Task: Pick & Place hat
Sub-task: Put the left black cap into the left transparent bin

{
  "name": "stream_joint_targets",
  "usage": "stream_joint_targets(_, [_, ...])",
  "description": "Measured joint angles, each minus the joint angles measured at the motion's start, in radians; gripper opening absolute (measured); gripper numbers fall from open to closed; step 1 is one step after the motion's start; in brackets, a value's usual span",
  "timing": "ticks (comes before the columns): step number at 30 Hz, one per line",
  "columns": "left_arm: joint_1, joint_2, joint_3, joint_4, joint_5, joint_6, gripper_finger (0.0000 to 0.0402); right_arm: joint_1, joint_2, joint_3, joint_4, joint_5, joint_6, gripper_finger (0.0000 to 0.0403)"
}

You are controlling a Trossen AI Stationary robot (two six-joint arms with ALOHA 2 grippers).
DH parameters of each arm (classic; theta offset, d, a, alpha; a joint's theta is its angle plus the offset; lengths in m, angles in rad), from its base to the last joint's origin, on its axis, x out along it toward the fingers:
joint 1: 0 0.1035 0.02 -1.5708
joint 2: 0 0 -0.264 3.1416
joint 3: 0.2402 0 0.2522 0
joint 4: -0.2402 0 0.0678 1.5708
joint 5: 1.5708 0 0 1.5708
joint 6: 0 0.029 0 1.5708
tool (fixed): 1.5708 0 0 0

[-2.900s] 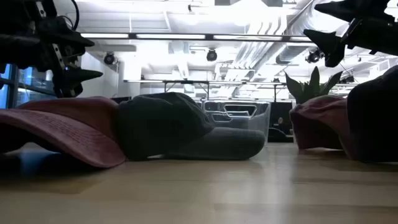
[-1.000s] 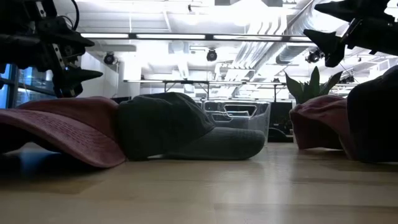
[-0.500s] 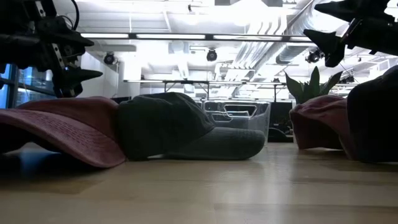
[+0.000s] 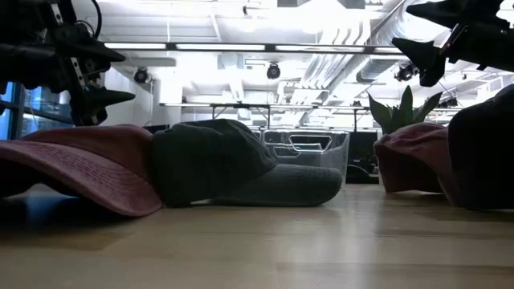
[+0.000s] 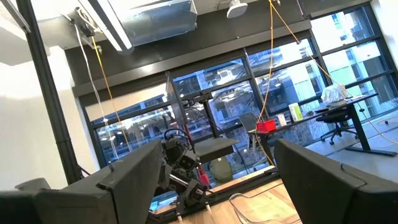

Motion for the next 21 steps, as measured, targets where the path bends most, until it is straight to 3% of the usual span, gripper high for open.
stream_joint_targets(12, [0.0, 0.0, 0.0, -0.002, 0.002, -0.003, 0.0255, 0.0, 0.0, 0.0, 0.0, 0.0, 0.0, 0.0307])
stream_joint_targets(21, [0.0, 0.001, 0.022, -0.035, 0.095, -0.083, 0.0255, 0.0, 0.0, 0.0, 0.0, 0.0, 0.0, 0.0307])
